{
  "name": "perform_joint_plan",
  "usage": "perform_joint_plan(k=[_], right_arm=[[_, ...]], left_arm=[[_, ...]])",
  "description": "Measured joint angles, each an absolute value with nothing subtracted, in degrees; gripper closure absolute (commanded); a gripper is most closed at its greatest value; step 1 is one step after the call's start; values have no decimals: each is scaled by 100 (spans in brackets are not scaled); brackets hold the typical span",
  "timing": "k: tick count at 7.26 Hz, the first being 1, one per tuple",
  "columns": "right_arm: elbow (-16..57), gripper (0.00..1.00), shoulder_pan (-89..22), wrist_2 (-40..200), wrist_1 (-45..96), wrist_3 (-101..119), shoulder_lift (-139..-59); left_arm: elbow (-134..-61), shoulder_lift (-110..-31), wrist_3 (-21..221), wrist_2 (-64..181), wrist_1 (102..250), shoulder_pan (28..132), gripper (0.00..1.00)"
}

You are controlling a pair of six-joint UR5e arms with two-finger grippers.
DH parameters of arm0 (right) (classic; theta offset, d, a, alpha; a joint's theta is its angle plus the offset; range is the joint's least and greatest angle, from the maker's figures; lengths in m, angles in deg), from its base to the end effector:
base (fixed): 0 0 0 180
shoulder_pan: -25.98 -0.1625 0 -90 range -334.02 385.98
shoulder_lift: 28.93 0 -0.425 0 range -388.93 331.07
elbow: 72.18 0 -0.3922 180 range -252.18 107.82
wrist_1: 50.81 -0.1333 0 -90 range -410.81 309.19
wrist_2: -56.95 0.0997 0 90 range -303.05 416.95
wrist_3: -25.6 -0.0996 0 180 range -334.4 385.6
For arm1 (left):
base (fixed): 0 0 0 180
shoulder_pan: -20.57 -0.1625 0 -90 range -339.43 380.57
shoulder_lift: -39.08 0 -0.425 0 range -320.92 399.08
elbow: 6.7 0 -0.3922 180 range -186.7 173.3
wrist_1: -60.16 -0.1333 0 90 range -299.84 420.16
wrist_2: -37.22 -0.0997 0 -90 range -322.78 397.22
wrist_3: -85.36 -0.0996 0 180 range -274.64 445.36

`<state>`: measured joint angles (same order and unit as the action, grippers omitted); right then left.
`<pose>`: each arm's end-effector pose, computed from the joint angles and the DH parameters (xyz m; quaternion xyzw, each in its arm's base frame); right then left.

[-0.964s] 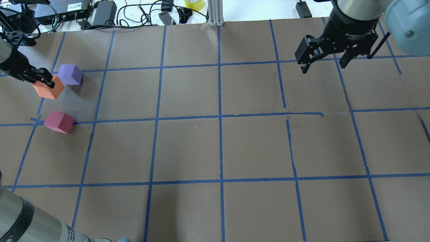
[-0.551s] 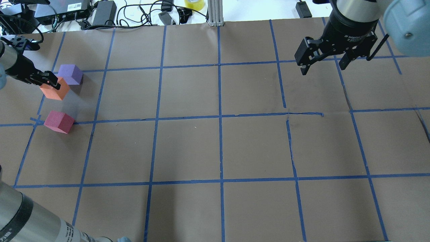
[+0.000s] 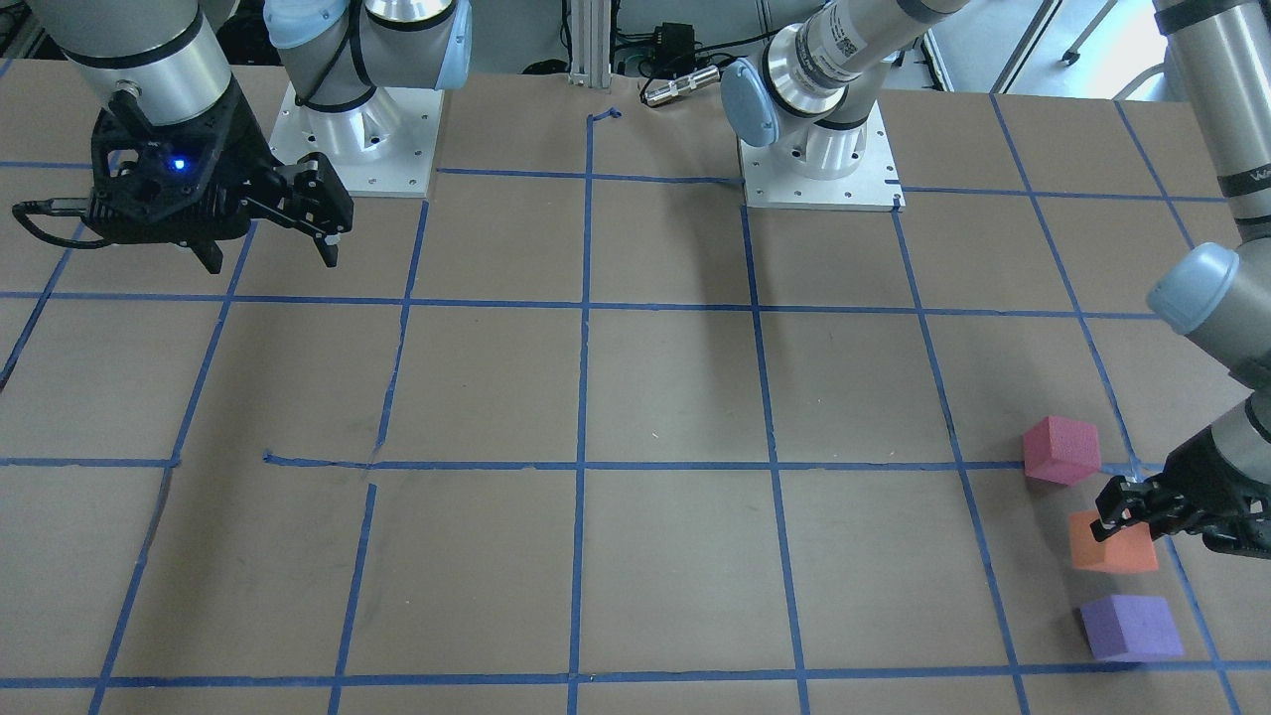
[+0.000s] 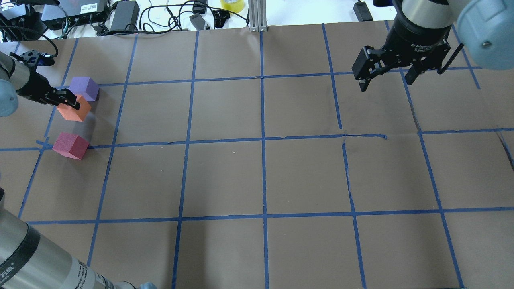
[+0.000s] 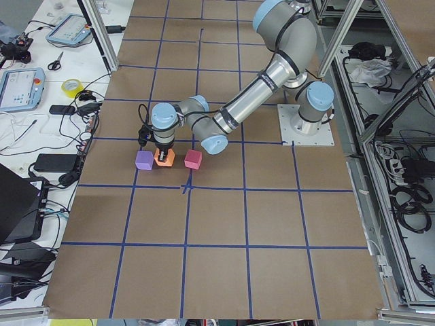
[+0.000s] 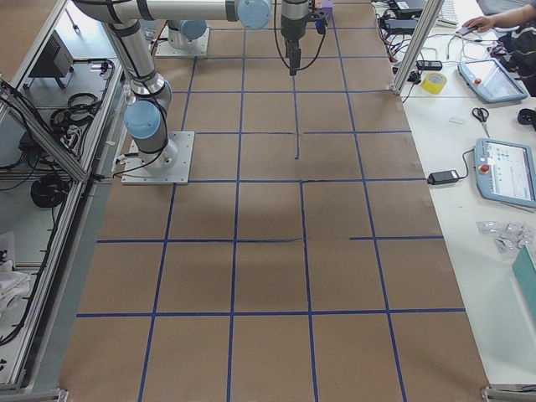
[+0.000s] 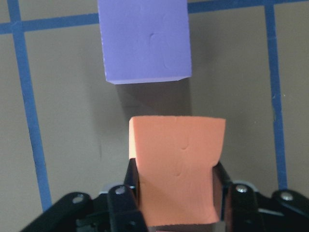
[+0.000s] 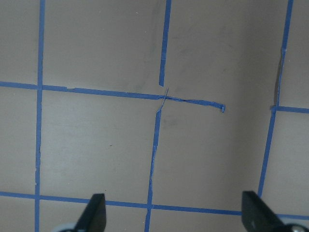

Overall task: Arrange blocks in a line
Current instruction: 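Lower the orange cube between the purple cube and the pink cube, then open the left gripper and lift it away from the cubes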

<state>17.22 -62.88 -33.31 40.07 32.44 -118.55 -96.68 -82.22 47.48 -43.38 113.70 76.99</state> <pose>0.1229 -0.4992 0.4913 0.0497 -0.9987 0.0094 0.0029 0.2427 -0.6360 0.2331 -0.0411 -0.9948 0.0844 0.0401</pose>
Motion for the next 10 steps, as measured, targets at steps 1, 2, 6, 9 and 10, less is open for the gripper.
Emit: perform_joint_plan(k=[1,2,6,9,10], right_arm=[[1726,0,-6288,-3332,4009,3245,-11852],[1727,0,-6288,-3330,4025,3245,-11852],[1729,0,-6282,-3330,4055,3273,-11842],[1729,0,-6279,-3325,4074,3284,-11845],[1729,0,-6279,-3325,4070,3287,-11845]], left_arm=[[-9710,-8255,4907,-4298,11257,7671,93],[-9789,-8269,5038,-4278,11113,7656,36],[-9929,-8226,5103,-4267,10783,7648,0],[-9923,-7405,5102,-4322,11775,7788,0],[-9914,-6986,5154,-4355,12379,7889,0]])
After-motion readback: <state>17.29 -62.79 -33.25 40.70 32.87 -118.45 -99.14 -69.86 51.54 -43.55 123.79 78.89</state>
